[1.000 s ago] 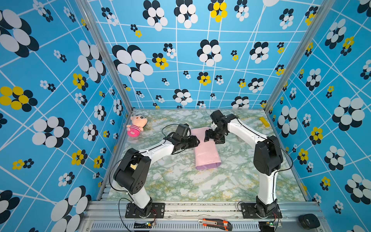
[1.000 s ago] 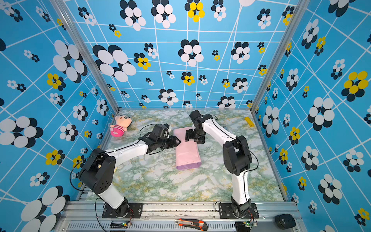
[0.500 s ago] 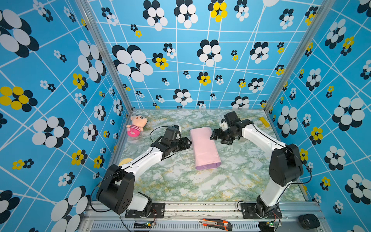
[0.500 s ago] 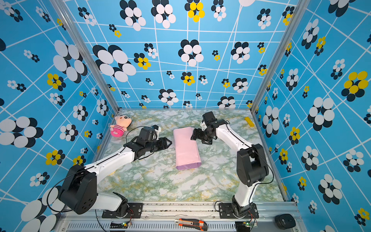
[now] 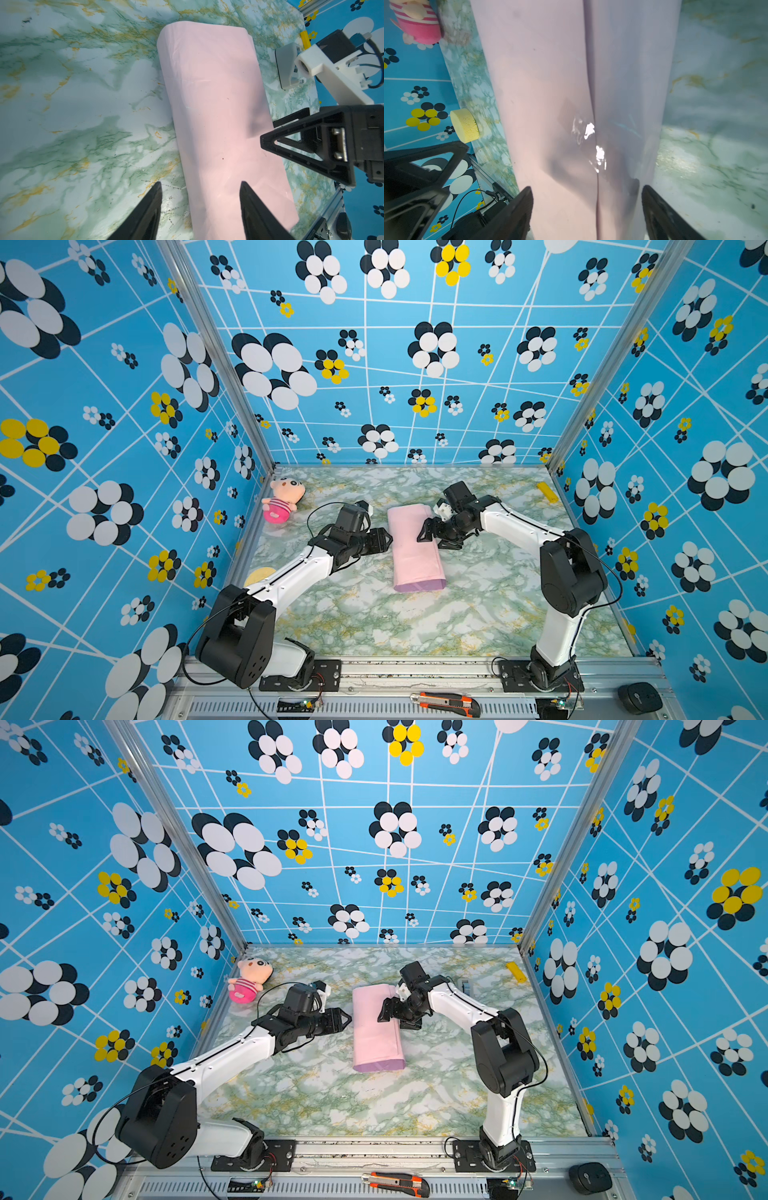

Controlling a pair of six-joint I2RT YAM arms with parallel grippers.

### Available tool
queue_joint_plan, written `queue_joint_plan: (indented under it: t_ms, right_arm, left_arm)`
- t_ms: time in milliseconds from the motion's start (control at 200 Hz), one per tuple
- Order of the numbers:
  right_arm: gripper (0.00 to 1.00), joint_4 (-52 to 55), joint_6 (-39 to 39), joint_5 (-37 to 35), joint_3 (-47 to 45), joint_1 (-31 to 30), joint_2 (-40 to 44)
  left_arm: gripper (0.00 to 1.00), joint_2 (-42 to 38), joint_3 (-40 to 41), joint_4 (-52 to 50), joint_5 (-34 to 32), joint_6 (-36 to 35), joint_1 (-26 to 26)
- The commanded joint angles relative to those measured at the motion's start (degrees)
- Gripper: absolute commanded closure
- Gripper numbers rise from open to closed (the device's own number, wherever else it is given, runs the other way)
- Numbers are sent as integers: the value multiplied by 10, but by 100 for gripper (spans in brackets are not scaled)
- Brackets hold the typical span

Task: Wrap a gift box in wrapping paper
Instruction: Fold the third fold of the wrapping paper on the gift box.

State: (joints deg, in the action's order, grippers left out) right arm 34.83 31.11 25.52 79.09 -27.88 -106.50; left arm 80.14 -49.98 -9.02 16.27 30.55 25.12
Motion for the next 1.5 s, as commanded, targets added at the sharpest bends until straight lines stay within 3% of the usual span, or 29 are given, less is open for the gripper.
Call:
queue_joint_plan:
  t_ms: [0, 100, 195, 280, 410, 630, 1245, 1379, 1494]
  right_arm:
    - [16, -13, 12, -11, -7, 2, 31]
    - [15, -17, 13, -19, -22, 19, 51]
    - [14, -1, 6, -18, -33, 31, 69]
    - [13, 2, 6, -14, -59, 30, 87]
    - [13, -59, 30, 15, -117, 30, 105]
    - [13, -97, 50, 28, -115, 22, 93]
    - [14, -143, 63, -28, -204, 27, 184]
    - [15, -136, 20, -64, -223, 24, 231]
    - [17, -129, -98, -97, -232, 20, 280]
  left_arm:
    - [38, 5, -39, -16, 12, -82, -4]
    - [36, 29, -66, -34, 30, -147, -3]
    - [35, 62, -96, -77, 51, -155, -4]
    - [34, 83, -101, -77, 89, -137, 0]
    - [33, 95, -86, -58, 82, -88, -3]
    - [32, 126, -70, -10, 95, -12, -1]
    - [33, 210, -144, -1, 94, -26, 40]
    - [32, 174, -149, -44, 53, -77, 40]
    - [31, 124, -139, -66, 35, -154, 39]
